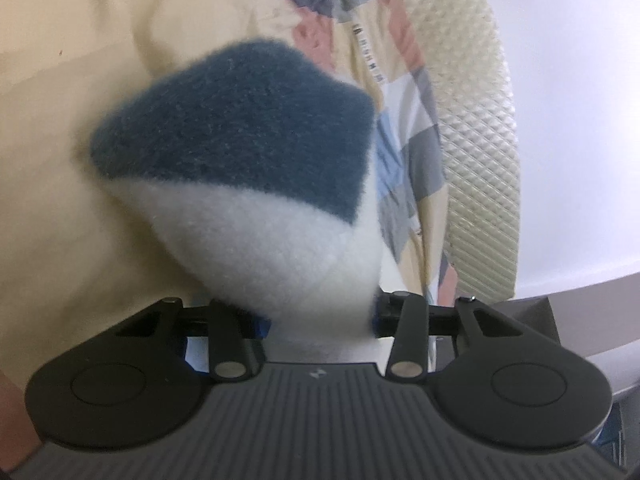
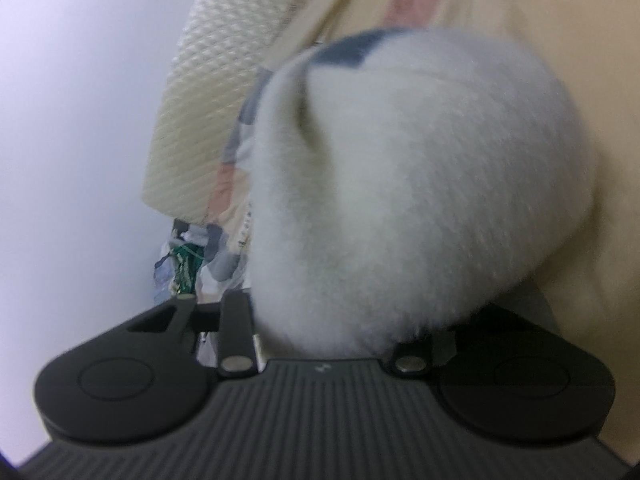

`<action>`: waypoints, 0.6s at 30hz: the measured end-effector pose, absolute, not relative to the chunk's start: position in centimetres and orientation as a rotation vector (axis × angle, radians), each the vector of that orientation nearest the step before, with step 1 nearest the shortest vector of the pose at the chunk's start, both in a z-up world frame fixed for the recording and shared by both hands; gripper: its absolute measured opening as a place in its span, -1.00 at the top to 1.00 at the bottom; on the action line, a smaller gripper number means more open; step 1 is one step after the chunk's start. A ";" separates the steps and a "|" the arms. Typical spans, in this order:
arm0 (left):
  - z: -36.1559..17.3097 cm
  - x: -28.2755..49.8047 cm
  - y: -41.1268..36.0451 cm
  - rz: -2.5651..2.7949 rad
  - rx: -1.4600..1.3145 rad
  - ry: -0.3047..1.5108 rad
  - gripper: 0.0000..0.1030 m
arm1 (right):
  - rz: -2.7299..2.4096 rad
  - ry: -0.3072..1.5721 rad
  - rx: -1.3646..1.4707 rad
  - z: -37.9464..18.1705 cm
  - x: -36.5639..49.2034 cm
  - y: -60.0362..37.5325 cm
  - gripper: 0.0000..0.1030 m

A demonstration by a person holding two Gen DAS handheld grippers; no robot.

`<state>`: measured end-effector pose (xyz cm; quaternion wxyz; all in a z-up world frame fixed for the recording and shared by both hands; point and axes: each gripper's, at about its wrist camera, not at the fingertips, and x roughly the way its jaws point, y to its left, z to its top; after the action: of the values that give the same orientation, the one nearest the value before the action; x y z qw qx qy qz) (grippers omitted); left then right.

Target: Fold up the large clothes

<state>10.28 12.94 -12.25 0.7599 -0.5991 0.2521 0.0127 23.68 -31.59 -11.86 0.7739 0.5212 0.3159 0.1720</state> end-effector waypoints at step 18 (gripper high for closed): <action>2.8 15.2 6.8 -0.238 -1.101 0.441 0.07 | 0.524 0.444 1.122 0.1 24.8 -39.2 0.15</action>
<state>15.21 6.85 2.83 0.8227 -0.5174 0.2073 -0.1118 24.78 -39.16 0.13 0.7914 0.5213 0.2062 0.2437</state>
